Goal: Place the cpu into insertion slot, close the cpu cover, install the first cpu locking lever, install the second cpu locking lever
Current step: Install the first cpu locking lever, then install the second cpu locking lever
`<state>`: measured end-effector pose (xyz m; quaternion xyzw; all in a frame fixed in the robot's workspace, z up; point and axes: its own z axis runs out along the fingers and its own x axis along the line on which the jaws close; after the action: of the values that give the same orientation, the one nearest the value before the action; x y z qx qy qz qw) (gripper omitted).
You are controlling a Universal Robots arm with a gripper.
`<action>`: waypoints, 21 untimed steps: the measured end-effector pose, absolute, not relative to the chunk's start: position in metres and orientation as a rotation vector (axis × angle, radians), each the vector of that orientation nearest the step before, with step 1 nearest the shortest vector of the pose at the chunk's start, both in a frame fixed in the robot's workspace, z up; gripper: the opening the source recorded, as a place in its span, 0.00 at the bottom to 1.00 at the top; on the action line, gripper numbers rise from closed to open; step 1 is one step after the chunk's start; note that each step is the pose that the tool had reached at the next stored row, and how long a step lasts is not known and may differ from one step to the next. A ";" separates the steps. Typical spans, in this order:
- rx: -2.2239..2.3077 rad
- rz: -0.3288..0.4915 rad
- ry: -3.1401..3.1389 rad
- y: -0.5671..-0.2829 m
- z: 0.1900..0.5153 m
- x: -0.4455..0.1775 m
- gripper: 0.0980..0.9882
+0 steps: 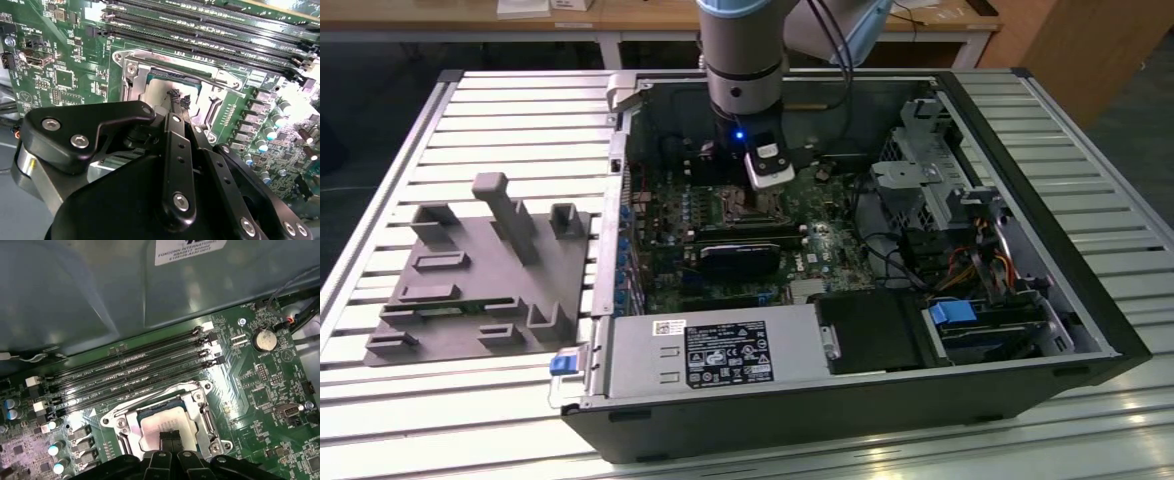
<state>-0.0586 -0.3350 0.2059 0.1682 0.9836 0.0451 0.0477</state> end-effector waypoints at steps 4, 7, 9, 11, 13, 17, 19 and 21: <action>0.505 0.136 3.001 -0.335 0.216 -0.059 0.01; 0.502 0.132 3.001 -0.335 0.224 -0.059 0.01; 0.501 0.130 3.001 -0.335 0.229 -0.059 0.01; 0.501 0.128 3.001 -0.335 0.232 -0.059 0.01; 0.501 0.128 3.001 -0.335 0.232 -0.059 0.01; 0.501 0.128 3.001 -0.335 0.233 -0.059 0.01; 0.501 0.127 3.001 -0.336 0.233 -0.059 0.01; 0.501 0.128 3.001 -0.337 0.233 -0.059 0.01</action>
<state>-0.0586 -0.3365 0.2326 0.1643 0.9843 0.0419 0.0483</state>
